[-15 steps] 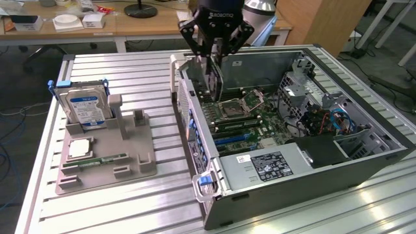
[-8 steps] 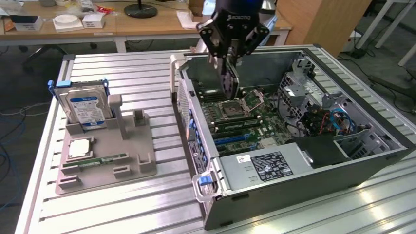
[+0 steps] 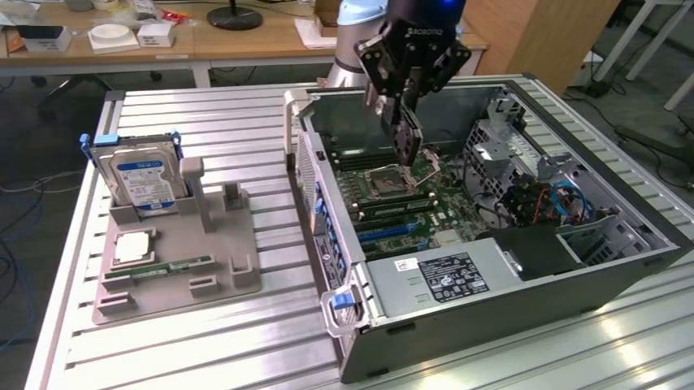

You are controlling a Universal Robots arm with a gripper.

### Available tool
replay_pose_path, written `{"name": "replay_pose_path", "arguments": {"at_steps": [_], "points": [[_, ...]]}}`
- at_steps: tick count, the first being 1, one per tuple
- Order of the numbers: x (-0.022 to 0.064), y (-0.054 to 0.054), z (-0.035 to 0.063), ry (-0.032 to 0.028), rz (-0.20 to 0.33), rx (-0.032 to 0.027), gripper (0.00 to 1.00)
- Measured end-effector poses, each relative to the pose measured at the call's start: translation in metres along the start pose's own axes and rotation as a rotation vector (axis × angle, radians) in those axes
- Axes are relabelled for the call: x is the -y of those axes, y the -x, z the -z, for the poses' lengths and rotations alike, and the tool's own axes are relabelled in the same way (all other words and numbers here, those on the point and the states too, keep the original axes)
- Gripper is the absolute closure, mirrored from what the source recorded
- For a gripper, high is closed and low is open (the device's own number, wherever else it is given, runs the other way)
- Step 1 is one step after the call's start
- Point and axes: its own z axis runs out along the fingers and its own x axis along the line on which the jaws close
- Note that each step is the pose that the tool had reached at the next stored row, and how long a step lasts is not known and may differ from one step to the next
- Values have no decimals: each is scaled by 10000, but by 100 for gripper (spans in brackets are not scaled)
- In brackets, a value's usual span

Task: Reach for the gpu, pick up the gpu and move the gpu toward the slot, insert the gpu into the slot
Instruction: 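Pick up the gpu and move the gpu toward the slot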

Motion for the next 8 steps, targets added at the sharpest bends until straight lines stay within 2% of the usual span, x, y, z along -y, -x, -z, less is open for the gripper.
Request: {"name": "replay_pose_path", "arguments": {"at_steps": [5, 8], "points": [[-1, 84, -15, 1, 302, 5, 74], [-2, 197, -26, -1, 345, 5, 74]]}}
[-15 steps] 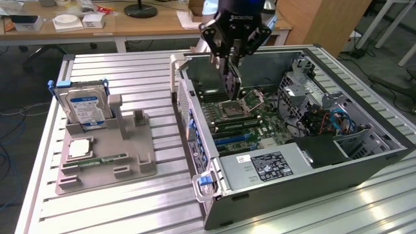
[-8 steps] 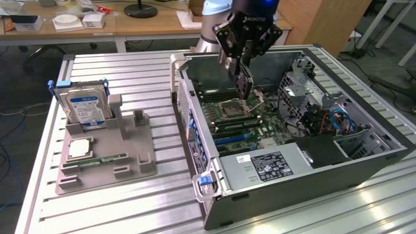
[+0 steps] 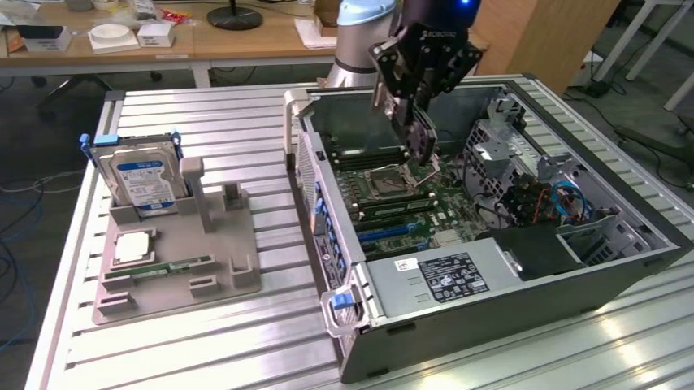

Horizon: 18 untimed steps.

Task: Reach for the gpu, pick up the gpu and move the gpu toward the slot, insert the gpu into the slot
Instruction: 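Pick up the gpu and move the gpu toward the slot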

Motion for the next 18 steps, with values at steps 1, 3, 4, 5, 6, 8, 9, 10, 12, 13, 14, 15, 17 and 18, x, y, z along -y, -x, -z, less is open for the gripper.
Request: {"name": "replay_pose_path", "arguments": {"at_steps": [1, 3, 4, 5, 6, 8, 9, 10, 12, 13, 14, 15, 17, 18], "points": [[1, 40, -4, 0, 8, 0, 74], [3, 120, -11, 0, 25, 0, 74], [4, 159, -15, 1, 35, 0, 74], [5, 202, -19, 1, 44, 0, 74], [6, 242, -22, 1, 56, 1, 74], [8, 320, -29, 1, 74, 1, 74], [9, 365, -33, 1, 77, 1, 74], [10, 410, -38, 0, 78, 1, 74], [12, 495, -50, 2, 77, 2, 74], [13, 528, -56, 2, 76, 2, 74], [14, 550, -62, 2, 66, 1, 74], [14, 569, -69, 1, 48, 1, 74], [14, 604, -83, -1, 3, -1, 74], [15, 625, -89, -1, -15, -1, 74]]}}
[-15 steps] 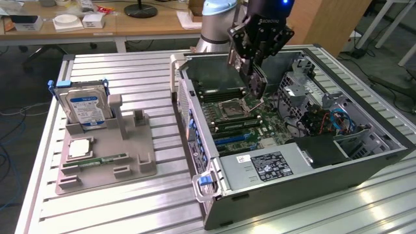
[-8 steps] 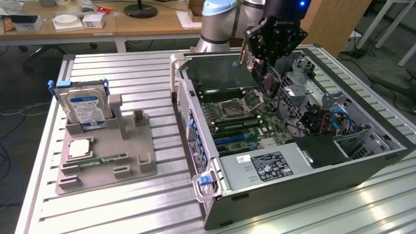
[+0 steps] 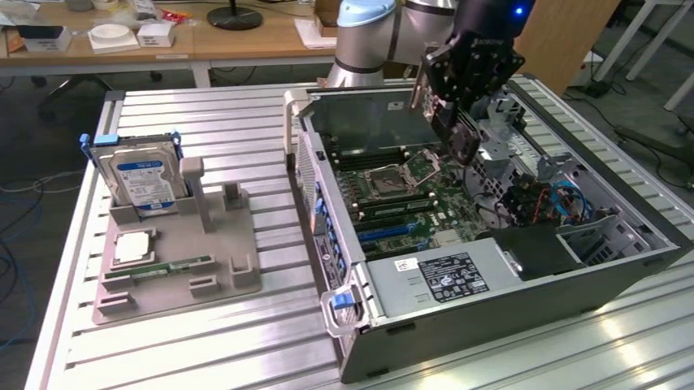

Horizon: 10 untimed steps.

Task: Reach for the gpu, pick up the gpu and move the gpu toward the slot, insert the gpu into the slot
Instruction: 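Pick up the gpu and move the gpu toward the slot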

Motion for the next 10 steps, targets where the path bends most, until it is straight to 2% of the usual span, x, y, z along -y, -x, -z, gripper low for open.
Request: {"name": "replay_pose_path", "arguments": {"at_steps": [3, 4, 7, 10], "points": [[3, 107, -14, 2, -17, 1, 74], [4, 191, -20, 3, -20, 1, 74], [7, 317, -27, -1, -24, 0, 74], [9, 399, -30, 1, -35, -1, 74]]}}
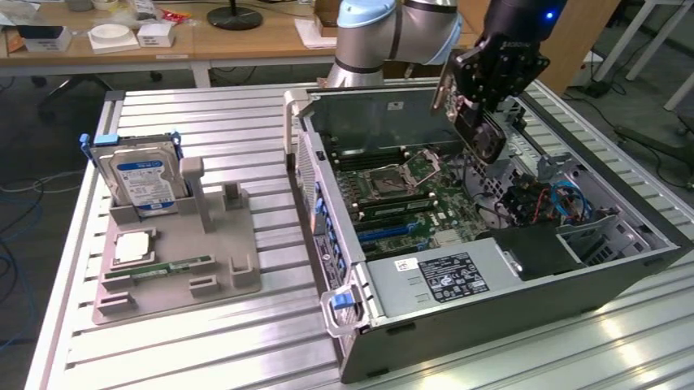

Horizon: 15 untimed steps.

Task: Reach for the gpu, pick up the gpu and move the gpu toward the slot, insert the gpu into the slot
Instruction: 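Pick up the gpu and move the gpu toward the slot, then insert the gpu into the slot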

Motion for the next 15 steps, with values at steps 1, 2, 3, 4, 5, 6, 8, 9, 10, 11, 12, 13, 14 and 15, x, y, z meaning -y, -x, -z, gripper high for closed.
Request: {"name": "replay_pose_path", "arguments": {"at_steps": [1, 2, 3, 4, 5, 6, 8, 9, 10, 11, 12, 13, 14, 15], "points": [[0, 2, 0, 0, -3, 0, 74], [0, 2, 0, 0, -3, 1, 74], [0, 2, 0, 1, -4, 1, 74], [0, 2, -1, 1, -4, 1, 74], [0, 2, -1, 1, -3, 1, 74], [0, 2, -1, 1, -4, 2, 74], [0, 2, 0, 1, -4, 1, 74], [0, 2, 0, 0, -3, 1, 74], [0, 2, -1, 1, -4, 2, 74], [0, 2, 0, 1, -4, 1, 74], [0, 2, -1, 1, -4, 1, 74], [0, 2, -1, 1, -4, 1, 74], [0, 2, 0, 0, 16, 1, 74], [0, 2, 0, 0, 123, 2, 74]]}}
